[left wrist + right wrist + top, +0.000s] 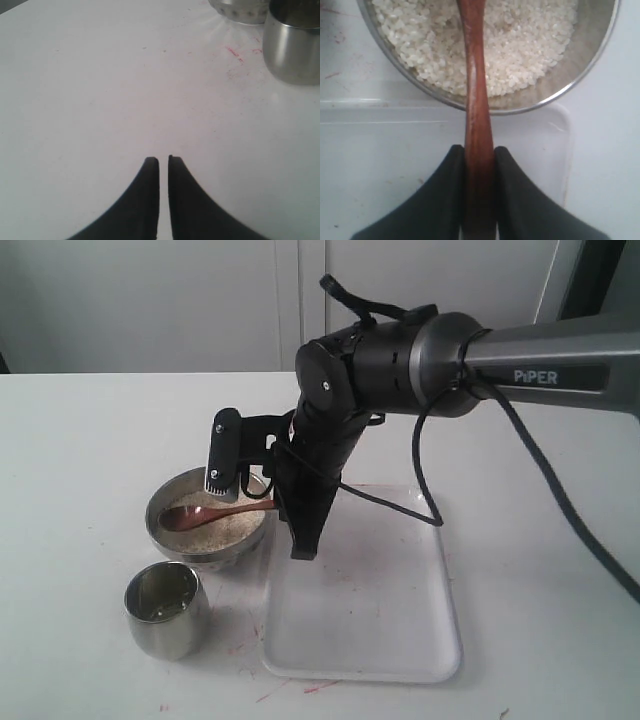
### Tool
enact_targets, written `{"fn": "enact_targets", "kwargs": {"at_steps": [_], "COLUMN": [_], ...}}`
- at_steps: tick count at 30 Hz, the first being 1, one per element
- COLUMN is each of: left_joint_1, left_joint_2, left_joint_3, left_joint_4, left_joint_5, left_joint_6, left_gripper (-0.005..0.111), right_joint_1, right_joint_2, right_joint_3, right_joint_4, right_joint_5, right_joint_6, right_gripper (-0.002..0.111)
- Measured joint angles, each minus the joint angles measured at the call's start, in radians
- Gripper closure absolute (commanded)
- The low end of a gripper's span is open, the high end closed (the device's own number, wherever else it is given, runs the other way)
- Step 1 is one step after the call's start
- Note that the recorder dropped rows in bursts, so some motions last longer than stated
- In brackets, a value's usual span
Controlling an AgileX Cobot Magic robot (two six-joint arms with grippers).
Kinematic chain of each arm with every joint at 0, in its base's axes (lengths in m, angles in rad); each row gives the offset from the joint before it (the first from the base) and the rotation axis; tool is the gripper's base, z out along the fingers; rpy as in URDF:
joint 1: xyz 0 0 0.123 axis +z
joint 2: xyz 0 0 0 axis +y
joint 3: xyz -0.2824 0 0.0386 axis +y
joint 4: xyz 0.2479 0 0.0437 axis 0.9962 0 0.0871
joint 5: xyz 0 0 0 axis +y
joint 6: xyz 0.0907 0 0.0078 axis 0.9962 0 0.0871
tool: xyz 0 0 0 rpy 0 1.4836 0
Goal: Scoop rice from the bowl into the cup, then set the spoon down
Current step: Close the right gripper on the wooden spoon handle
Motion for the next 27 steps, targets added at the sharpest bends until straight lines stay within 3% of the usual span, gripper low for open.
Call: {"fn": "enact_targets", "kwargs": {"at_steps": [13,19,24,27], "left_joint_1": [0.0,0.0,0.0,0.0], "left_joint_2": [0.0,0.0,0.0,0.0], "left_joint_3": [0.0,0.0,0.0,0.0], "left_joint_4": [0.0,0.0,0.0,0.0], "left_joint_5": [0.0,0.0,0.0,0.0], "left_joint_6": [0.0,0.0,0.0,0.0], "left_gripper": [0.092,0.092,0.092,0.092], "right_joint_1": [0.027,0.113,0.271,0.304], "right_joint_2": [-0.13,-0.151,-0.154,-0.138], "right_joint_3": [0.0,0.0,0.0,0.0], "right_joint_4": [-0.434,-0.627,-0.867,-0.969], "right_joint_5": [0.221,0.288,0.35,0.366], "right_joint_6": [0.215,0.327,0.42,0.512], "right_gripper": [0.108,0.108,0.108,0.108]}}
